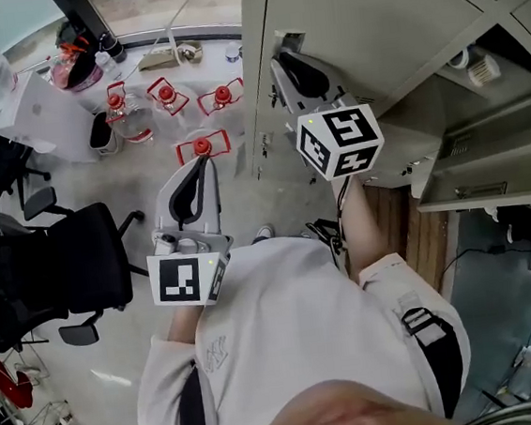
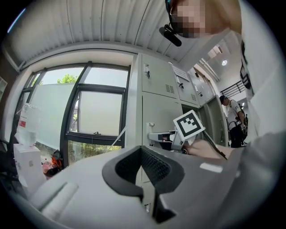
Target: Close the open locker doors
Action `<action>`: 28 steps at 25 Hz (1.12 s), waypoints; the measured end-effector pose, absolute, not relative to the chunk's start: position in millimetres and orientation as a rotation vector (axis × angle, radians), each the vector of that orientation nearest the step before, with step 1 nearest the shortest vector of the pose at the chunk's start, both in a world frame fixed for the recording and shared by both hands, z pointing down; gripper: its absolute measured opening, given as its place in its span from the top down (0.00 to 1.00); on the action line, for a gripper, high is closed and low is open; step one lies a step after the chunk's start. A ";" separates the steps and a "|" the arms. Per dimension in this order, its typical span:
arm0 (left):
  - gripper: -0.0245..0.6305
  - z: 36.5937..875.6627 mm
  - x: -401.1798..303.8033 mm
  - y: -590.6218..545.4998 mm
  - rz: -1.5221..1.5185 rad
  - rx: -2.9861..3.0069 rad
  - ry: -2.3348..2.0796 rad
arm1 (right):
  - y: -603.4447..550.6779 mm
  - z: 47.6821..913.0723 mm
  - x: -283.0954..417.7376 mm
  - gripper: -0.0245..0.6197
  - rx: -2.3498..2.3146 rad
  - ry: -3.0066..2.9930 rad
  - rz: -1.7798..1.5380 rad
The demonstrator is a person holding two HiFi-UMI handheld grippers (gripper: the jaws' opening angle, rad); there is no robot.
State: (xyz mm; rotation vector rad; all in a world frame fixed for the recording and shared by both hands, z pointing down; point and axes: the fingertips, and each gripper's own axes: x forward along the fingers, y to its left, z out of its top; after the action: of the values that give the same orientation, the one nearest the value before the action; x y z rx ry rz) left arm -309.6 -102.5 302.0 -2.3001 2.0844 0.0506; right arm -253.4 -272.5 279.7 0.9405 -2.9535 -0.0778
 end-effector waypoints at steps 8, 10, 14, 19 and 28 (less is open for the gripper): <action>0.96 298.7 -312.4 -100.7 0.059 -2.279 2.091 | -290.1 278.0 -260.2 0.91 0.990 -2.939 -0.090; 0.96 297.8 -312.3 -100.3 0.060 -2.273 2.091 | -289.8 277.9 -259.9 0.91 0.991 -2.946 -0.090; 0.96 297.1 -311.4 -97.3 0.058 -2.268 2.097 | -288.2 277.8 -256.2 0.90 1.018 -2.932 -0.071; 0.96 295.1 -305.0 -97.4 0.055 -2.274 2.089 | -278.7 271.7 -239.2 0.90 1.043 -2.962 -0.041; 0.96 291.9 -256.3 -113.3 0.052 -2.381 1.958 | -226.9 246.1 -171.2 0.90 1.047 -3.063 -0.010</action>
State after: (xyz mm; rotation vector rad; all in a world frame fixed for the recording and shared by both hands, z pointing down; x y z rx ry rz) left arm -256.3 -113.3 291.9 -2.3808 1.9578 0.0523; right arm -171.2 -226.9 246.1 1.0472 -3.0629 -0.0099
